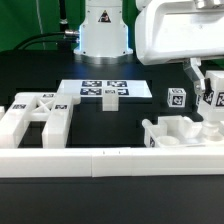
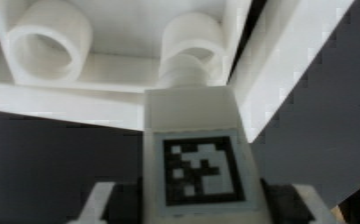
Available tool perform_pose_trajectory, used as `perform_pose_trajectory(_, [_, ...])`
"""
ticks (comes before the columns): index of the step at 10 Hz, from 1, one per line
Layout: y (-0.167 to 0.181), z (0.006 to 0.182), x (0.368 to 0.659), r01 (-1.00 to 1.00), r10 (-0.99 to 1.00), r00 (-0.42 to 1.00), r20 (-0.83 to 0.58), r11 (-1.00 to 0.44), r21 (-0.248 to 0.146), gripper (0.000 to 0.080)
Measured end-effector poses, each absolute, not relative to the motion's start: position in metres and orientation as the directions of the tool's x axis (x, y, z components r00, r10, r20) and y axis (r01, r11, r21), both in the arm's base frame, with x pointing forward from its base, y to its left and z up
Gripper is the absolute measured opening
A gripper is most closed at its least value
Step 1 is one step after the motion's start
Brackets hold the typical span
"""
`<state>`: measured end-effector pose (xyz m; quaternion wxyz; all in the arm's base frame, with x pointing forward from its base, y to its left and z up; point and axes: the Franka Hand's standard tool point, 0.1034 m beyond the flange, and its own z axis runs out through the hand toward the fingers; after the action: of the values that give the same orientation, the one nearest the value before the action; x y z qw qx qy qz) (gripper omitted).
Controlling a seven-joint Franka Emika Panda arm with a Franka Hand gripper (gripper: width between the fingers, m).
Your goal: Assemble chair
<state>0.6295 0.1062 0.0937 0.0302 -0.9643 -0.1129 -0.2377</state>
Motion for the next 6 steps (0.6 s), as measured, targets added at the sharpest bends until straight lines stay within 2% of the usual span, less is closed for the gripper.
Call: perform_pose_trajectory(6, [0.1104, 0.0878, 0.6288, 0.239, 0.209, 0.856, 0.472, -0.971, -0.002, 0.0288])
